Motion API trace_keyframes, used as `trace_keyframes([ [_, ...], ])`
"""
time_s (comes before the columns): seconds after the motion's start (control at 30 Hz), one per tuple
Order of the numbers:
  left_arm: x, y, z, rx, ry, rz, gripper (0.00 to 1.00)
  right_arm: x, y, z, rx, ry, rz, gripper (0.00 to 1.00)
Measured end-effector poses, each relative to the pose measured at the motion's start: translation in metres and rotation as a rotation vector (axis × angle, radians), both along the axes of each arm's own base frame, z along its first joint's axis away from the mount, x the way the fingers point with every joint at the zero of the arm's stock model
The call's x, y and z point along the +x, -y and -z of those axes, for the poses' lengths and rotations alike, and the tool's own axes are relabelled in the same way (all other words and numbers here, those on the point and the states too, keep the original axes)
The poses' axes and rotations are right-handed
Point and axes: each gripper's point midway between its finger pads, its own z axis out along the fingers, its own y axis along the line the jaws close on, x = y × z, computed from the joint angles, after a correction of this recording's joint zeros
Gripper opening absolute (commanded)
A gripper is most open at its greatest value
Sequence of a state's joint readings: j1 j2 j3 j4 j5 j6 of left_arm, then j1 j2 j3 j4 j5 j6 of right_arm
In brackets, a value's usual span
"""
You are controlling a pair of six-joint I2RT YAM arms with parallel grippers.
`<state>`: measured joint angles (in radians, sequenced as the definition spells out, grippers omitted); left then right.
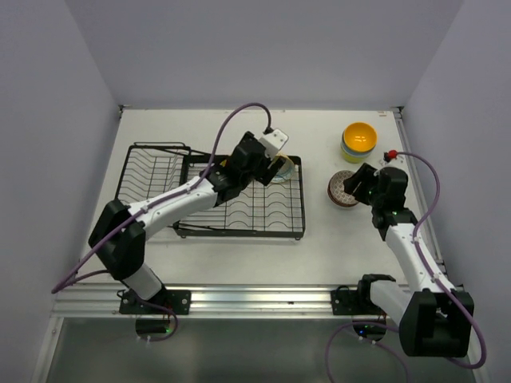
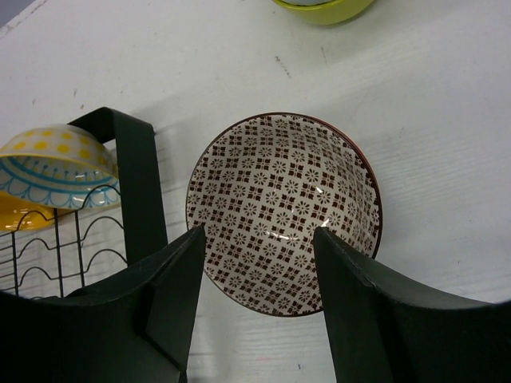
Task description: Unload the bowls from the dish rack
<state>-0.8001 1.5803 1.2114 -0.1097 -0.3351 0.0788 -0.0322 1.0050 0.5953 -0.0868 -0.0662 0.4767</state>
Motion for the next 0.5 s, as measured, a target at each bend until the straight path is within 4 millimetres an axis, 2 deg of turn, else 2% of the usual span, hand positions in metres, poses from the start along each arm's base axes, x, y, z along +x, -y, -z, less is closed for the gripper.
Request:
trace_keyframes([
  [0.2,0.024,0.032,0.022,0.108,0.013,0.121,0.84,-0.001,-0.004,-0.005,-0.014,0.016,-0.005,0.61],
  [0.37,0.031,0.035,0.038,0.2,0.023,0.214,0.84,-0.002,-0.012,-0.005,-0.021,0.017,-0.026,0.62],
  [0.5,0.045,0.029,0.034,0.199,0.045,0.246,0.84,-0.002,-0.012,-0.005,-0.025,0.016,-0.024,0.62],
])
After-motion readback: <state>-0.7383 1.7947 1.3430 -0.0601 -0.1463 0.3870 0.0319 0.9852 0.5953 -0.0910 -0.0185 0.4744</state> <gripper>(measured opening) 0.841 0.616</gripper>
